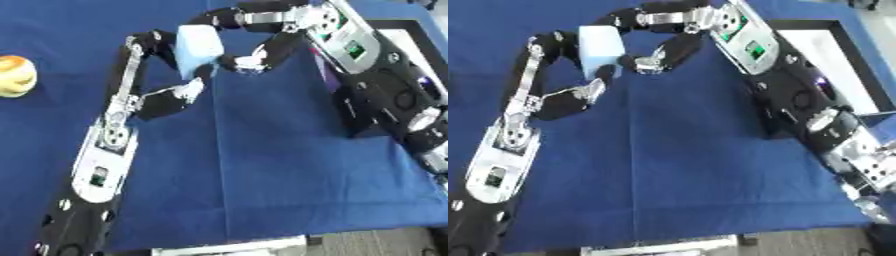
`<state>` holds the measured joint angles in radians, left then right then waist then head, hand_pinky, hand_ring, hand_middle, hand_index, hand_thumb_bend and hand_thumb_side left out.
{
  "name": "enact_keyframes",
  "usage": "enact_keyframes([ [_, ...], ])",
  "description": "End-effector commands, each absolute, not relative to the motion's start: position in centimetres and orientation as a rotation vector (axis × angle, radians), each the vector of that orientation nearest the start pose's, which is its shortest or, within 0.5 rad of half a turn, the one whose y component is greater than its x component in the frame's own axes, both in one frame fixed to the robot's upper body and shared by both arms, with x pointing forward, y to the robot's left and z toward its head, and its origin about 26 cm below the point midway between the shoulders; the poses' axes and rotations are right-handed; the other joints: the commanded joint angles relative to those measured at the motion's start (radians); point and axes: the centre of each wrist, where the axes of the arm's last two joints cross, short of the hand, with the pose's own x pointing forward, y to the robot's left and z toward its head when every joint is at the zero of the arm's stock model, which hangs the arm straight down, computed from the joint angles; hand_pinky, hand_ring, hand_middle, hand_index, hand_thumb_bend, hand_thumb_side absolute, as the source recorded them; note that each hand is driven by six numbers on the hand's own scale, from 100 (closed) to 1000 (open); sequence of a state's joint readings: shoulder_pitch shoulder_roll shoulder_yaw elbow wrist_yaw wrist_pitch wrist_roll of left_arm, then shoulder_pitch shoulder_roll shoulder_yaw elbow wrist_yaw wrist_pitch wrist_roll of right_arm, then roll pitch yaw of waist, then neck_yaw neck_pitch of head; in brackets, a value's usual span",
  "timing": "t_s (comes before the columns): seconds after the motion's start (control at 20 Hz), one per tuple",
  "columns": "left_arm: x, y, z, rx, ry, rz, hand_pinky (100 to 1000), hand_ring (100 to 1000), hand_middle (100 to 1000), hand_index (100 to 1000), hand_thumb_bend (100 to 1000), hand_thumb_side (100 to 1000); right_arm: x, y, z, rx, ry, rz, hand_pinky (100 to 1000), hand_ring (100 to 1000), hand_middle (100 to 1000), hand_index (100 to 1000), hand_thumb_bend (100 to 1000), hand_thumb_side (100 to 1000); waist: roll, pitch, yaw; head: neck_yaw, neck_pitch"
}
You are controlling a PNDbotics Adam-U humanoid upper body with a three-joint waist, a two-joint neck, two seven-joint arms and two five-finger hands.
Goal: Pick up the objects with one hand, pass them to the other hand, and then place them into the box on the other side of the table.
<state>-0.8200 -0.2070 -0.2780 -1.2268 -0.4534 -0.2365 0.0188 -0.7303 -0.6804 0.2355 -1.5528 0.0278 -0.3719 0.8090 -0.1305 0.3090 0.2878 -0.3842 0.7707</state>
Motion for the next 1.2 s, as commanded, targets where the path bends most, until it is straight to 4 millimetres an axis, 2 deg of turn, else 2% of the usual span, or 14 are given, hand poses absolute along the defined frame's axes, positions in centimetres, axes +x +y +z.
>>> enact_keyframes([
  [0.05,37.63,-1.65,18.59,-0.212,-2.365,-0.818,706,436,351,547,100,302,38.74,-27.7,27.44,-0.054,-1.839,2.001,975,1000,1000,1000,100,598,-0.01,-0.005,-0.004,-0.003,-0.001],
  [0.5,37.73,-1.7,18.02,-0.212,-2.339,-0.823,706,433,350,549,100,305,38.46,-27.78,28.07,-0.021,-1.86,1.946,961,1000,1000,1000,100,589,-0.008,-0.003,-0.007,-0.006,-0.001],
  [1.05,37.51,-1.88,18.04,-0.226,-2.351,-0.842,705,433,353,556,100,305,38.67,-27.82,27.83,-0.024,-1.846,1.936,940,1000,999,1000,100,608,-0.008,-0.001,-0.009,-0.006,-0.001],
  [1.2,37.35,-1.97,18.13,-0.237,-2.359,-0.852,706,432,355,561,100,301,38.8,-27.95,27.77,-0.033,-1.841,1.93,924,1000,949,1000,100,596,-0.008,0.0,-0.01,-0.005,-0.001],
])
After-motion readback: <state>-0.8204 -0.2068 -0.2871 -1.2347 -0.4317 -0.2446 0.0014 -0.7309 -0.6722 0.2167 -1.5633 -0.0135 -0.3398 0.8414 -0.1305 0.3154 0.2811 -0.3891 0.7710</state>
